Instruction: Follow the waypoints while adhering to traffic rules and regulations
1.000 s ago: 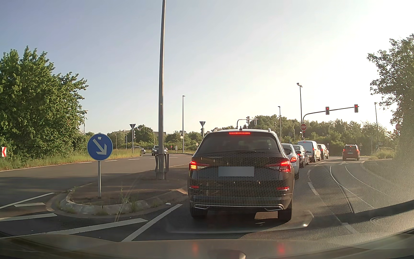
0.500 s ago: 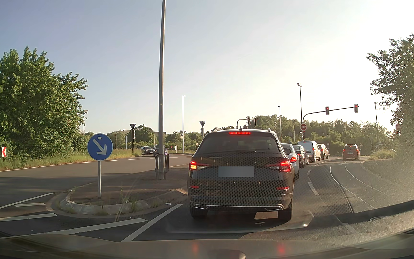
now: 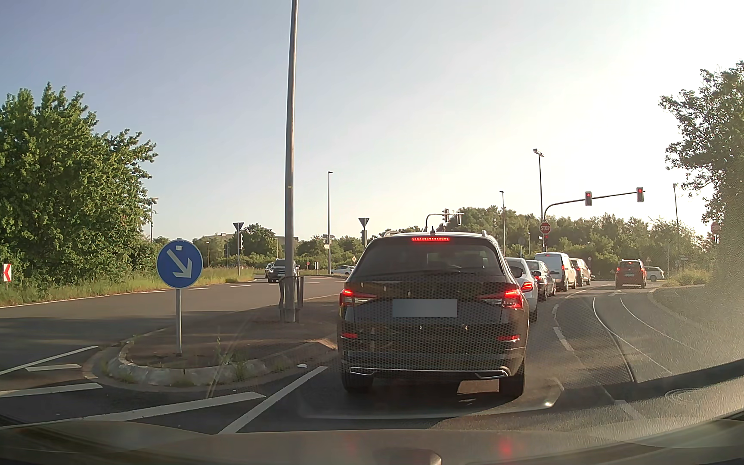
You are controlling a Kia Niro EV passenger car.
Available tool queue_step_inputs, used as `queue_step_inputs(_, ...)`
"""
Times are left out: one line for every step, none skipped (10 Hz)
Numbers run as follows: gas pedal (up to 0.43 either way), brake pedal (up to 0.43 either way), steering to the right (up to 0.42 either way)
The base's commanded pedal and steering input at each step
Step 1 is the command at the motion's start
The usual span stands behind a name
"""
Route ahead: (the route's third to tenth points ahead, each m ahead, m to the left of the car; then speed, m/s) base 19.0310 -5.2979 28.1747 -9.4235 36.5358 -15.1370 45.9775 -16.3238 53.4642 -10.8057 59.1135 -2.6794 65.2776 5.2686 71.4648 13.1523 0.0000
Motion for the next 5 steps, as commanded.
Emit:
queue_step_inputs(0.0,0.439,0.052)
queue_step_inputs(0.0,0.439,0.052)
queue_step_inputs(0.0,0.439,0.052)
queue_step_inputs(0.0,0.439,0.052)
queue_step_inputs(0.0,0.439,0.052)
